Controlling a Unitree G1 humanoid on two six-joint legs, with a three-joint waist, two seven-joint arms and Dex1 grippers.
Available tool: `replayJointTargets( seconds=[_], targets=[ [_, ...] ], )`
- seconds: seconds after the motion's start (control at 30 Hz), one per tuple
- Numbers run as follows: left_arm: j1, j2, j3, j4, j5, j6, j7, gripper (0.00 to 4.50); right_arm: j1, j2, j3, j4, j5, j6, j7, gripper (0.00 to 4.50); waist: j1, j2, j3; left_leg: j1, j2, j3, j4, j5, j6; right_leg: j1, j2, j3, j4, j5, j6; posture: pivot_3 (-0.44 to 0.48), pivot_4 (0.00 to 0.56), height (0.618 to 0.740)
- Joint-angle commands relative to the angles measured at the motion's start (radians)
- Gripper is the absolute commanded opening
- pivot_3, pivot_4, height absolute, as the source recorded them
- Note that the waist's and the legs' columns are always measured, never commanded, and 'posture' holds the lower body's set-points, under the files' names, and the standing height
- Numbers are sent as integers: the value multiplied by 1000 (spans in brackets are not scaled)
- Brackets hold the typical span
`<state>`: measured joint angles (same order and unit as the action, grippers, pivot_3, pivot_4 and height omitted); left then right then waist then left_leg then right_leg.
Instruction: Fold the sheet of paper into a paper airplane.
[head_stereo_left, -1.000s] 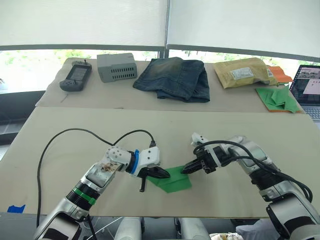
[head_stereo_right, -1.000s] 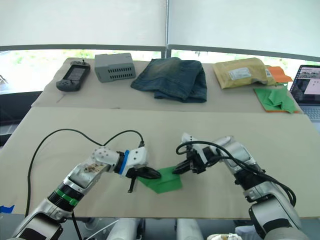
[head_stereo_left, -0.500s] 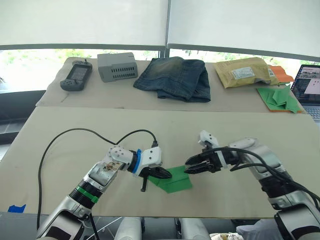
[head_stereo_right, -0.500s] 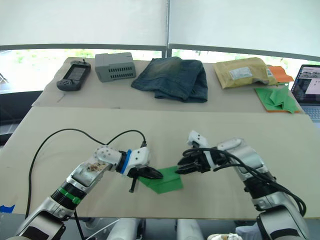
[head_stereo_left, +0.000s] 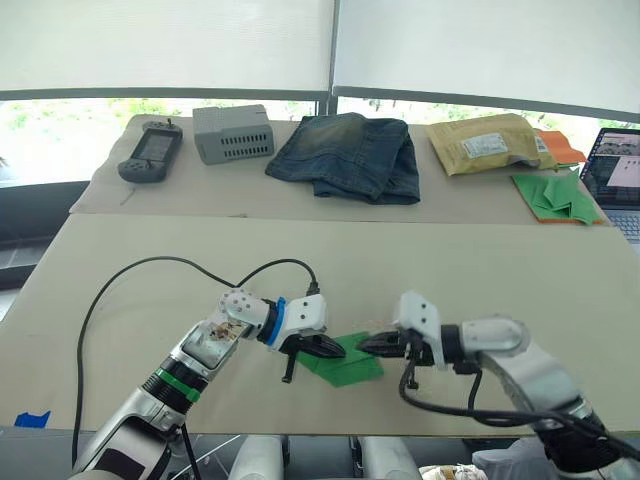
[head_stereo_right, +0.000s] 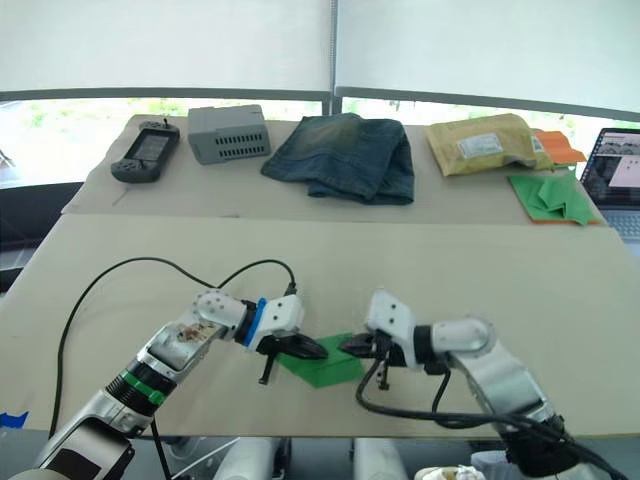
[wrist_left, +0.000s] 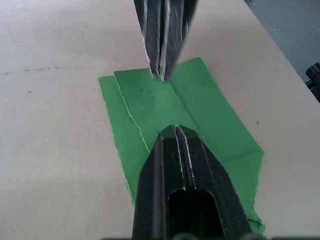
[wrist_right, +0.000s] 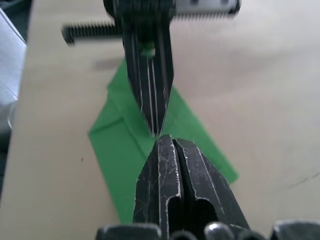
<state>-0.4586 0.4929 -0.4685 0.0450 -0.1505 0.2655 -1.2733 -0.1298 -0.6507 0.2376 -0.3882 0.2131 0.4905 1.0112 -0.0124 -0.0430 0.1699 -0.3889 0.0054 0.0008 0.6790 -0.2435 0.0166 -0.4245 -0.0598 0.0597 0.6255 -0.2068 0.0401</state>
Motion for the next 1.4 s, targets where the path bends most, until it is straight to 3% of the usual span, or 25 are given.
replayJointTargets(
  seconds=[0.03,0.2,0.5,0.77,1.03,1.4],
  targets=[
    [5,8,-19,19,20,7,-14,0,26,29,0,-16,-22,-35,-74,34,0,0,0,0,0,0,0,0,0,0,0,0,0,0,0,0,150,728],
    [3,18,-15,17,20,7,-26,0,69,50,16,24,-60,-51,-138,34,-2,0,0,1,0,0,0,0,0,1,0,0,0,0,0,0,150,728],
    [23,51,-1,-23,4,29,-41,0,130,-18,-44,100,-78,-127,-167,34,2,1,-1,2,1,0,0,0,0,2,1,0,0,-1,-1,0,150,728],
    [24,49,2,-17,4,28,-39,0,93,-18,-198,-18,105,-114,-113,34,1,2,-1,1,1,0,0,0,0,1,1,1,0,-1,0,0,150,728],
    [20,46,2,-12,5,26,-41,0,76,-1,-48,-63,19,-140,-127,34,-2,2,-1,1,1,0,-1,0,0,1,2,1,0,-1,-1,0,150,728],
    [30,40,18,-68,-43,44,-62,0,69,-7,105,179,-194,-414,-105,34,-4,2,-1,2,1,0,-1,0,0,1,2,1,0,-1,-1,0,150,728]
  ],
)
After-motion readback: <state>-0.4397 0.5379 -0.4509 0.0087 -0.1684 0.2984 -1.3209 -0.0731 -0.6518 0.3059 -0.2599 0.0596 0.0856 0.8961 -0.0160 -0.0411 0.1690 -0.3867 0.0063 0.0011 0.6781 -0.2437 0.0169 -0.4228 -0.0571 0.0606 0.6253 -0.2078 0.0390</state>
